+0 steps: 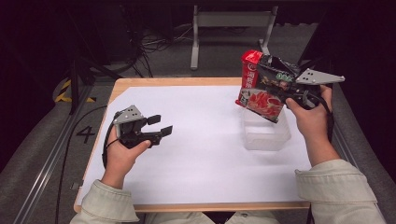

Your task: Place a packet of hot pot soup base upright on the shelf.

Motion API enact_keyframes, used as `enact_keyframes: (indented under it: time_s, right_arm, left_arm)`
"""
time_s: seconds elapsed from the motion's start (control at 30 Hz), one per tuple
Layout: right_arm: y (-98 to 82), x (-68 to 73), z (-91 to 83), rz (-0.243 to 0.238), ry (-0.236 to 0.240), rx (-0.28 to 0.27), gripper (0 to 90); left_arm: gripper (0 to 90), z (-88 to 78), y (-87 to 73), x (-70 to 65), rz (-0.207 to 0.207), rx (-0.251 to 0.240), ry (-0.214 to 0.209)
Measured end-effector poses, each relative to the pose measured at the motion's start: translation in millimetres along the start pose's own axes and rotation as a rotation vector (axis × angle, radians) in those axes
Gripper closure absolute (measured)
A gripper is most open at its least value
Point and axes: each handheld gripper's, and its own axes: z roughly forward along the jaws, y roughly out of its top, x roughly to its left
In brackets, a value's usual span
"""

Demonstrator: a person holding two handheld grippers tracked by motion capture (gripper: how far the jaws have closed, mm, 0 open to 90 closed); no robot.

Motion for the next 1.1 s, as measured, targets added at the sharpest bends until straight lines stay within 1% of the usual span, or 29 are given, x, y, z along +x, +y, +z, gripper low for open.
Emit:
enact_keyframes:
  time_s: [0.1, 0.13, 0.17, 0.2, 0.33, 0.4, 0.43, 0.5, 0.53, 0.6, 0.63, 0.7, 0.77, 0.8, 0.87, 1.1]
  right_arm:
    - [-2.4, -5.6, -1.3, 0.006, -0.016, 0.006, 84.4]
    - [-3.1, -7.2, -1.8, 0.006, -0.02, 0.008, 84.4]
    - [-3.8, -8.6, -2.3, 0.007, -0.023, 0.009, 84.4]
    - [-4.6, -10.0, -2.9, 0.007, -0.024, 0.009, 84.4]
    - [-8.5, -14.5, -4.5, 0.011, -0.017, 0.001, 84.3]
    - [-11.6, -17.6, -4.5, 0.033, -0.004, -0.007, 84.3]
    - [-11.6, -17.6, -4.5, 0.033, -0.004, -0.007, 84.3]
    - [-16.3, -20.3, -4.4, 0.06, 0.006, -0.011, 84.4]
    - [-20.7, -21.2, -3.8, 0.061, 0.001, -0.008, 84.4]
    - [-24.5, -21.4, -3.1, 0.055, -0.006, 0.001, 84.4]
    - [-24.5, -21.4, -3.1, 0.055, -0.006, 0.001, 84.4]
    - [-30.4, -22.4, -1.4, 0.057, -0.004, 0.01, 84.4]
    - [-34.2, -22.7, 0.1, 0.056, -0.002, 0.015, 84.4]
    - [-36.6, -22.5, 1.0, 0.051, -0.002, 0.022, 84.4]
    - [-40.8, -22.6, 2.7, 0.044, -0.003, 0.029, 84.3]
    - [-50.4, -27.8, 2.0, 0.054, -0.008, 0.044, 84.4]
  left_arm:
    - [34.7, 0.5, -0.6, 0.2, -0.004, 0.013, -0.001]
    - [34.1, 0.5, -0.6, 1.2, 0.007, 0.016, 0.003]
    - [33.8, 0.5, -1.0, 1.1, -0.002, 0.015, 0.001]
    - [33.4, -0.1, -1.2, 2.2, 0.004, 0.01, 0.007]
    - [30.8, -2.8, -2.5, 4.6, -0.008, 0.006, 0.01]
    - [29.6, -2.9, -3.5, 5.3, -0.014, 0.006, 0.012]
    - [29.4, -2.9, -3.5, 5.3, -0.014, 0.006, 0.012]
    - [29.3, -2.5, -4.3, 5.5, -0.01, 0.006, 0.017]
    - [30.2, -2.5, -4.6, 5.7, -0.01, 0.018, 0.009]
    - [31.8, -2.1, -5.0, 5.2, -0.017, 0.028, 0.001]
    - [31.9, -2.1, -5.0, 5.2, -0.017, 0.028, 0.001]
    - [31.8, -2.1, -5.2, 5.7, -0.009, 0.031, 0.007]
    - [31.5, -2.3, -5.5, 5.0, -0.024, 0.03, 0.005]
    - [31.3, -2.5, -5.4, 5.6, -0.018, 0.028, 0.006]
    - [31.1, -2.7, -5.5, 5.7, -0.02, 0.028, 0.005]
    - [31.0, -1.7, -6.3, 6.5, -0.023, 0.031, 0.006]
